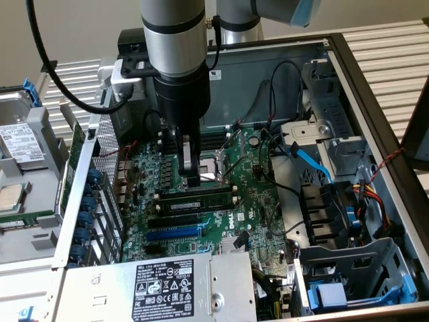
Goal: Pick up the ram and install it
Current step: 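Press down the ram until it locks into place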
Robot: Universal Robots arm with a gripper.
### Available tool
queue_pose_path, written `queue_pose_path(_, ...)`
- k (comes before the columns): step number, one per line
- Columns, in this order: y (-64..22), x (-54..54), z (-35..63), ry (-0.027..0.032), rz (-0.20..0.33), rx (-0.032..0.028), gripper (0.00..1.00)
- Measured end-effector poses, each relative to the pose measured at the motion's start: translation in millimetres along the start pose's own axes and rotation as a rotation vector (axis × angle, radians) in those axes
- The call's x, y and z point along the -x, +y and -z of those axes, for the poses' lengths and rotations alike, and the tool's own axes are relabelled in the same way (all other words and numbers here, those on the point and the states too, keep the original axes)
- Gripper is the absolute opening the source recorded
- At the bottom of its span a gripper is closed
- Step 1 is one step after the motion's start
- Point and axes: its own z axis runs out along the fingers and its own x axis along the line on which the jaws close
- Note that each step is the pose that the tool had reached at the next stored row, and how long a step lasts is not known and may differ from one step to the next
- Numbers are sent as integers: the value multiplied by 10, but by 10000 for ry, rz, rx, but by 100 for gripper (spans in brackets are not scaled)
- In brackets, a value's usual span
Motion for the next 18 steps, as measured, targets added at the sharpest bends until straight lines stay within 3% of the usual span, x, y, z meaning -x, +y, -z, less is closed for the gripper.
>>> queue_pose_path(18,0,0,1,20,-2365,11,11)
